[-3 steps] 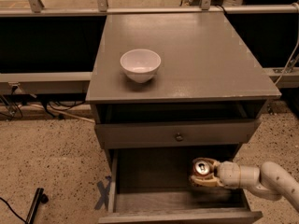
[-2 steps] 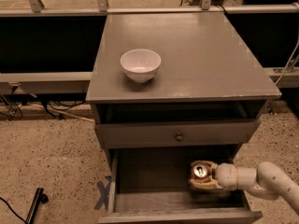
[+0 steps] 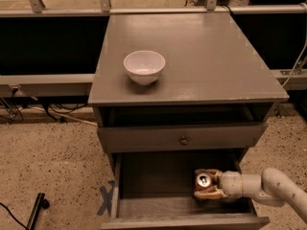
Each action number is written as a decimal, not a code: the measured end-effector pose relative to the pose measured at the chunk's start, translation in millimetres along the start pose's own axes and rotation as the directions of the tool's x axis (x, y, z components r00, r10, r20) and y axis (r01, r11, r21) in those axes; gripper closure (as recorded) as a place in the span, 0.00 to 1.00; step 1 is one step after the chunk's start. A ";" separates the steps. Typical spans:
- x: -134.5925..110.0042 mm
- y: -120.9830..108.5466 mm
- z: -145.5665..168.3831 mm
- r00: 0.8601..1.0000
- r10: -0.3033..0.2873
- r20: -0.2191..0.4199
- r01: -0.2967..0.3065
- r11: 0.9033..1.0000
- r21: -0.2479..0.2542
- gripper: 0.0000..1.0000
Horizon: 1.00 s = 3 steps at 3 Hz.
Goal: Place coke can into middle drawer
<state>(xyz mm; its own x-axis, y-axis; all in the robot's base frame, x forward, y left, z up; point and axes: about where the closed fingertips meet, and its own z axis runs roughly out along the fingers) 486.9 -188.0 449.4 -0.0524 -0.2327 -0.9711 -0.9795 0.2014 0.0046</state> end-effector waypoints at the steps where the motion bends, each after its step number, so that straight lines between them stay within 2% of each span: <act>1: -0.3 0.3 1.5 1.000 0.000 0.002 0.000 1.000 -0.002 0.00; 2: -10.5 5.3 -12.6 1.000 -0.019 -0.011 0.019 0.999 0.042 0.00; 3: -34.2 19.6 -45.3 0.997 -0.046 -0.061 0.054 0.990 0.129 0.00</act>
Offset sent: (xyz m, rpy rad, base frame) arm -0.0138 -0.0240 0.0245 -0.0351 -0.0465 -0.0806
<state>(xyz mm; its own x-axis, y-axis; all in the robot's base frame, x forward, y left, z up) 460.6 -219.1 493.5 -0.0188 -0.2992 -0.9540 -0.9476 0.3096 -0.0784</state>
